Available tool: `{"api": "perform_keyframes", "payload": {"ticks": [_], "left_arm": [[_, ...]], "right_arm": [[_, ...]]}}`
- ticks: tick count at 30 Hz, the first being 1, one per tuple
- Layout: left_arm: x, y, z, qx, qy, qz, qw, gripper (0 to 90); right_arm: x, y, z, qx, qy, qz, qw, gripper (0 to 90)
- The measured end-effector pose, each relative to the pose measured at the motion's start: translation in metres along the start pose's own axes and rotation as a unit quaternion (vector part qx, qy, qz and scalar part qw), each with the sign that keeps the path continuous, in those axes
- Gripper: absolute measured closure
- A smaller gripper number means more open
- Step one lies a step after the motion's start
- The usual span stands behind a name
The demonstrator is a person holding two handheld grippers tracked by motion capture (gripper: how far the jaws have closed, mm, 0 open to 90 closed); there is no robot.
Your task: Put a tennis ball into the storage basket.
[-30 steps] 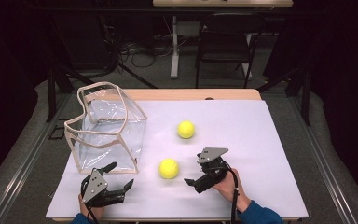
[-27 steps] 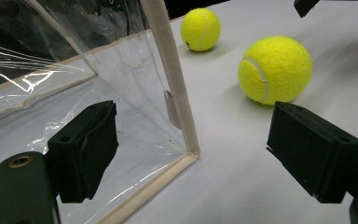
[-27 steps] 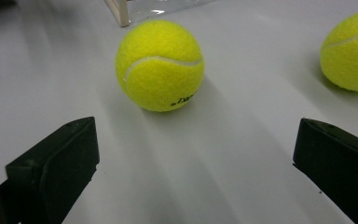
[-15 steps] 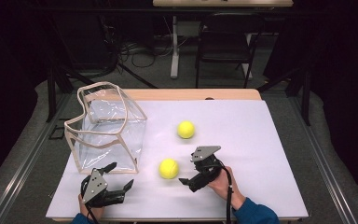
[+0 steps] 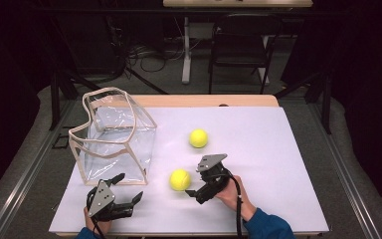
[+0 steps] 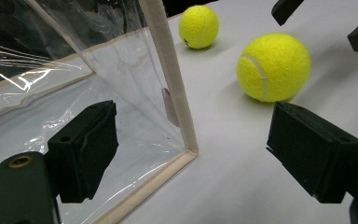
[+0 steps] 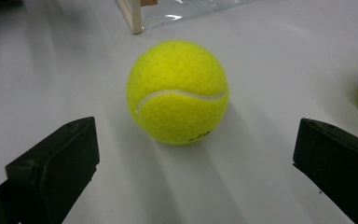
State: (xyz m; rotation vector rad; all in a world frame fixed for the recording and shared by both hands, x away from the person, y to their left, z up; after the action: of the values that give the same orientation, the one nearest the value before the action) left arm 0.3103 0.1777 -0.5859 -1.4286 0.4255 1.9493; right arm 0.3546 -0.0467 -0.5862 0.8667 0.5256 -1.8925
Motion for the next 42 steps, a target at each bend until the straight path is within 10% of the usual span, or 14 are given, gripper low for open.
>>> {"api": "perform_keyframes", "payload": {"ticks": [42], "left_arm": [[0.0, 0.002, -0.001, 0.005, -0.003, -0.003, 1.0, 15.9]], "right_arm": [[-0.012, -0.007, -0.031, -0.023, -0.03, 0.006, 0.9993, 0.0]]}}
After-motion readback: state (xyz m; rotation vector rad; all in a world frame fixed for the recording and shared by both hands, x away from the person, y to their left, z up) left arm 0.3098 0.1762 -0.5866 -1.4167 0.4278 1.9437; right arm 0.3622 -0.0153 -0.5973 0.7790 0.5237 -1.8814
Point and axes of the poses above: each handheld gripper's, and its own axes: z roughly backward along the jaws, x roughly out of its underside, y roughly to its right, the point moved 9 cm from there along -z, roughly forward along the jaws, and after that the axes turned 1 degree about x, right-handed, at the moved point
